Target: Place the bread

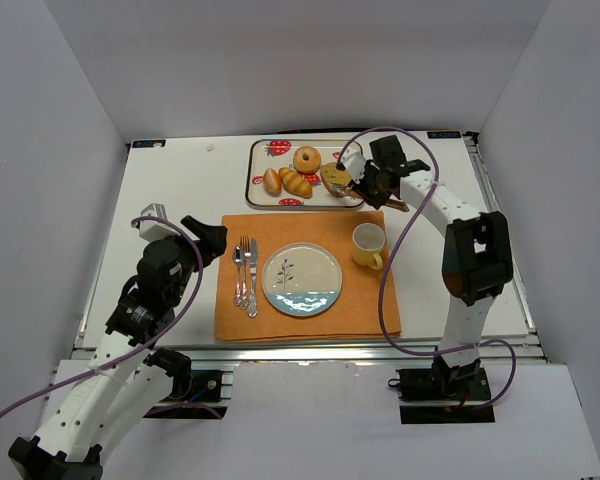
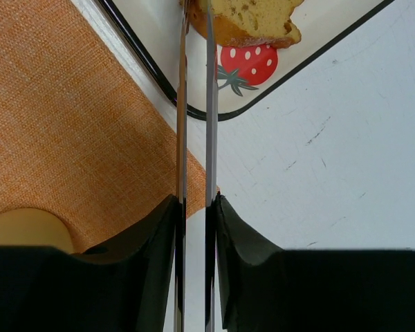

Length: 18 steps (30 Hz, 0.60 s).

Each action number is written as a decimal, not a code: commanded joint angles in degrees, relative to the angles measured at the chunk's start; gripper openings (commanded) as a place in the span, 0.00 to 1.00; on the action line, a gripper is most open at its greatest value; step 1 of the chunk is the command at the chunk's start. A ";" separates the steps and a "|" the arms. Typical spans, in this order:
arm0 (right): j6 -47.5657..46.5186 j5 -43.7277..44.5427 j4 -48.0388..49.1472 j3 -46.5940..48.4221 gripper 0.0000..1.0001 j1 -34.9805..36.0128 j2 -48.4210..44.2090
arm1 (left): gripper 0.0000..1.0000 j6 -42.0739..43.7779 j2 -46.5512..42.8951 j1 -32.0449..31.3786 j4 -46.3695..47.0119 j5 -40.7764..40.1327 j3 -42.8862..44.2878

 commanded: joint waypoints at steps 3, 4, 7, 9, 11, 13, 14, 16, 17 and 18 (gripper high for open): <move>-1.01 1.29 0.65 1.49 0.24 0.58 0.39 | 0.82 0.13 -0.31 -0.19 0.04 -0.78 -0.25; -0.84 1.12 -0.31 1.84 0.19 0.49 0.65 | 0.82 0.13 -0.40 -0.19 -0.05 -0.79 -0.16; -0.58 -0.37 -1.46 2.72 0.09 0.58 0.31 | 0.82 0.13 -0.48 -0.19 -0.05 -0.79 -0.07; -0.14 -1.08 -1.55 2.72 0.06 0.58 -0.39 | 0.82 0.22 -0.48 -0.19 -0.40 -0.87 0.19; 0.39 -2.48 -1.55 2.63 0.00 0.49 -2.15 | 0.82 0.22 -0.66 -0.19 -0.58 -0.96 0.28; 1.36 -3.71 -1.29 2.55 0.00 0.40 -4.35 | 0.82 0.22 -0.83 -0.19 -0.58 -0.96 0.37; 1.62 -4.24 -0.76 2.46 0.00 0.40 -5.22 | 0.82 0.22 -0.84 -0.19 -0.49 -0.96 0.45; 2.24 -5.47 -0.23 1.59 0.00 0.40 -7.76 | 0.82 0.13 -0.84 -0.19 -0.41 -0.96 0.45; 2.33 -6.08 0.03 1.23 0.00 0.40 -8.74 | 0.82 0.13 -0.75 -0.19 -0.40 -0.87 0.54; 2.41 -6.61 0.73 0.62 0.00 0.40 -10.75 | 0.82 0.13 -0.75 -0.19 -0.32 -0.87 0.63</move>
